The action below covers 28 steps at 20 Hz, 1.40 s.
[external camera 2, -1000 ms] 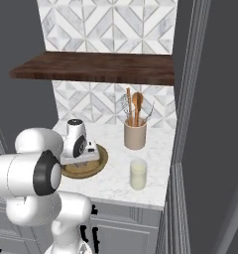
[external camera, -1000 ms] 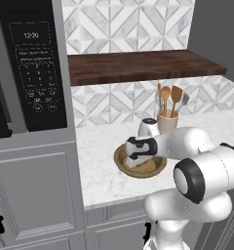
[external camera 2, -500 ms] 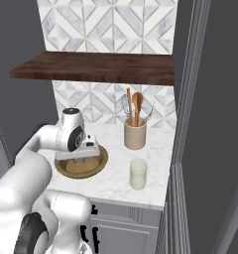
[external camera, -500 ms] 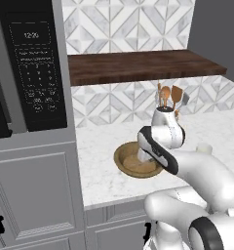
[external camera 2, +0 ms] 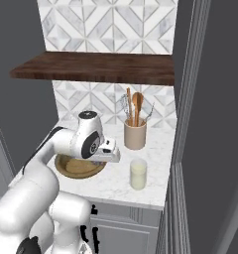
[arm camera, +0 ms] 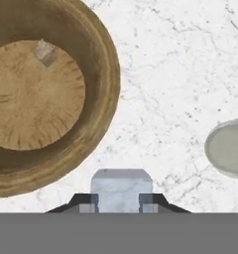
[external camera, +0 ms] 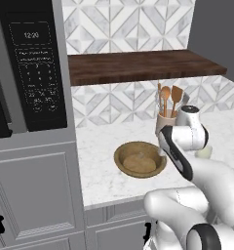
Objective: Grab a lemon wedge from the fridge and one ice cube from the ice bowl, and put them in the glass of lemonade.
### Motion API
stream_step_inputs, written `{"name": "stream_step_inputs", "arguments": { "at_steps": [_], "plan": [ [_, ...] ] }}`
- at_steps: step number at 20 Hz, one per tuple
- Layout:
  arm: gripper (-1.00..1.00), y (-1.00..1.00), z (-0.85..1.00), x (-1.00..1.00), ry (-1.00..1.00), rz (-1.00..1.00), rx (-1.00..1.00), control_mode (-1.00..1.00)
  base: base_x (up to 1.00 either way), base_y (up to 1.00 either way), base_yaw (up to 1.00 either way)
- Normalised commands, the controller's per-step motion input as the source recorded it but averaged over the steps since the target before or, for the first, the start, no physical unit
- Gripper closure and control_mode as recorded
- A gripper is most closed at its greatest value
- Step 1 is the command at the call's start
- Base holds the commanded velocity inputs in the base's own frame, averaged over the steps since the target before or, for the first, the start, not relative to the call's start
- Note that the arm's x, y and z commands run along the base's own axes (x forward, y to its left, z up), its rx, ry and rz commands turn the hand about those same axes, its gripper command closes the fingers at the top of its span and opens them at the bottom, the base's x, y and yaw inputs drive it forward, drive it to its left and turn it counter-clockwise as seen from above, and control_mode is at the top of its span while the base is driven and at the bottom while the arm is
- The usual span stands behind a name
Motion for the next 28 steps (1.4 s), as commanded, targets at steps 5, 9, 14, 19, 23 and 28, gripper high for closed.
{"name": "stream_step_inputs", "arguments": {
  "at_steps": [5, 9, 14, 19, 23, 28],
  "plan": [
    [1.0, -0.65, 0.31, 0.38, 0.14, -0.43, 0.0, -1.0, 0.0, 0.0, 0.0],
    [1.0, -0.75, 0.03, 0.53, 0.1, -0.37, 0.0, -1.0, 0.0, 0.0, 0.0],
    [1.0, -0.77, -0.08, 0.27, 0.01, -0.23, 0.05, -1.0, 0.0, 0.0, 0.0],
    [1.0, -0.38, -0.02, 0.18, 0.03, -0.06, 0.03, -1.0, 0.0, 0.0, 0.0],
    [1.0, -0.2, -0.03, 0.05, 0.0, 0.0, 0.0, -1.0, 0.0, 0.0, 0.0],
    [1.0, -0.04, 0.0, 0.0, 0.0, 0.0, 0.0, -1.0, 0.0, 0.0, 0.0]
  ]
}}
